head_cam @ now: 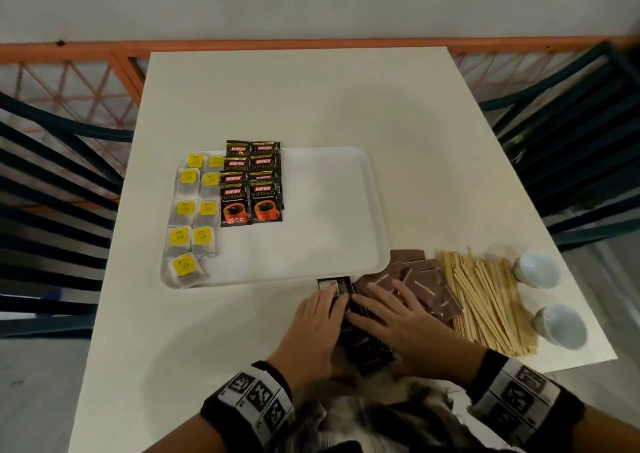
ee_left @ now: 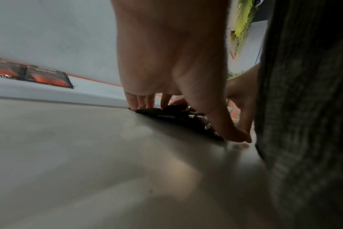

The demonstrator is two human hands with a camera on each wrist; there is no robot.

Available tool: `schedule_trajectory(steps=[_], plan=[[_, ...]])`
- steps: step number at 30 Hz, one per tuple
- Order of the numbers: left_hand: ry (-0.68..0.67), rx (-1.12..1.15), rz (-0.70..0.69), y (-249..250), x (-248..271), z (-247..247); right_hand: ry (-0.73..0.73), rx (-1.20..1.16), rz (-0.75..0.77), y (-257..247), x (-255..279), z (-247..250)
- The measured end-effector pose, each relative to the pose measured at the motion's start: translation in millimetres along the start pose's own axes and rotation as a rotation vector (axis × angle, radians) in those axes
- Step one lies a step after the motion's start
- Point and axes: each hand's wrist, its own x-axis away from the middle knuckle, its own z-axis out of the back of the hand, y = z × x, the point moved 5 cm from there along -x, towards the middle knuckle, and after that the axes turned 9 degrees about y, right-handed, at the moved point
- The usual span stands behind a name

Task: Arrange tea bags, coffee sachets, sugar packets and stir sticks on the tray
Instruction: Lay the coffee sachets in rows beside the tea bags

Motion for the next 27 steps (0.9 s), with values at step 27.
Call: schedule_trajectory(steps=[27], plan=[[0.397, 0.745, 0.437, -37, 8, 59, 0.355, -0.932, -0.074, 2, -62, 40]])
